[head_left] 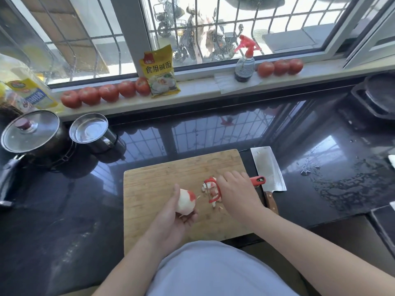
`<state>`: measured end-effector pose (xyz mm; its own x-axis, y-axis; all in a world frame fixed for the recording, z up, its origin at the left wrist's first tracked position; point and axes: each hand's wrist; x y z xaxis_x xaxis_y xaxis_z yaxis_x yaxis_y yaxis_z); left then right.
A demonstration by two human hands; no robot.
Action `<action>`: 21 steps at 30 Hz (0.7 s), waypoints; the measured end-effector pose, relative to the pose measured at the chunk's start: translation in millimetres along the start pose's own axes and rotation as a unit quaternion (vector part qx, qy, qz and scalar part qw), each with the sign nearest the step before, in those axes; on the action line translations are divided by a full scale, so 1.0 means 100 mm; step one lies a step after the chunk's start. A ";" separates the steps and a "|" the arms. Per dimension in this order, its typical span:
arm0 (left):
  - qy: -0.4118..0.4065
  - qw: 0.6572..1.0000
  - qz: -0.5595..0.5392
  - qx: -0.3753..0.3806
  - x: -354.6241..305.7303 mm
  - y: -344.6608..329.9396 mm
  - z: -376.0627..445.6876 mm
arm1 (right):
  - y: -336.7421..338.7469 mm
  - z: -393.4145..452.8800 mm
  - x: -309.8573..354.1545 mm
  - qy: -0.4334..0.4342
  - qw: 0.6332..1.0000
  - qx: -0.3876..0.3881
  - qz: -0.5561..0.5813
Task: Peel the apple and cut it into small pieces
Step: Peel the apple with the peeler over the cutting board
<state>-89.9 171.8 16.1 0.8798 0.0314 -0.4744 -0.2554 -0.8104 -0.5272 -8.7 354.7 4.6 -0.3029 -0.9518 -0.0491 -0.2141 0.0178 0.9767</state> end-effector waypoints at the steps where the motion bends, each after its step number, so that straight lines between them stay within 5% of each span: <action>1: -0.005 1.000 0.001 0.003 0.01 -0.01 0.01 | 0.04 -0.02 0.07 0.016 0.999 -0.045 0.025; 6: -0.044 0.998 0.010 0.043 0.06 -0.11 0.02 | 0.07 -0.08 0.45 0.049 0.983 -0.171 0.052; 9: -0.052 0.998 0.003 0.030 0.08 -0.11 0.03 | -0.05 -0.01 0.35 0.035 0.987 -0.148 0.041; 14: -0.061 0.998 -0.031 -0.004 0.10 0.00 -0.01 | -0.33 0.05 -0.19 -0.054 0.997 0.014 -0.050; 21: -0.078 0.997 0.017 0.003 0.07 0.01 0.01 | -0.07 -0.02 0.06 0.030 0.996 -0.078 0.021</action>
<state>-83.9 171.7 11.5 0.7981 0.0944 -0.5951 -0.2868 -0.8091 -0.5129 -6.8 348.4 -2.2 -0.2521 -0.9677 0.0002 -0.0548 0.0145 0.9984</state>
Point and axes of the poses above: each hand's wrist, its own z-axis towards the middle knuckle, its own y-axis out of the back of the hand, x = y × z, and after that the axes turned 8 degrees about x, right-handed
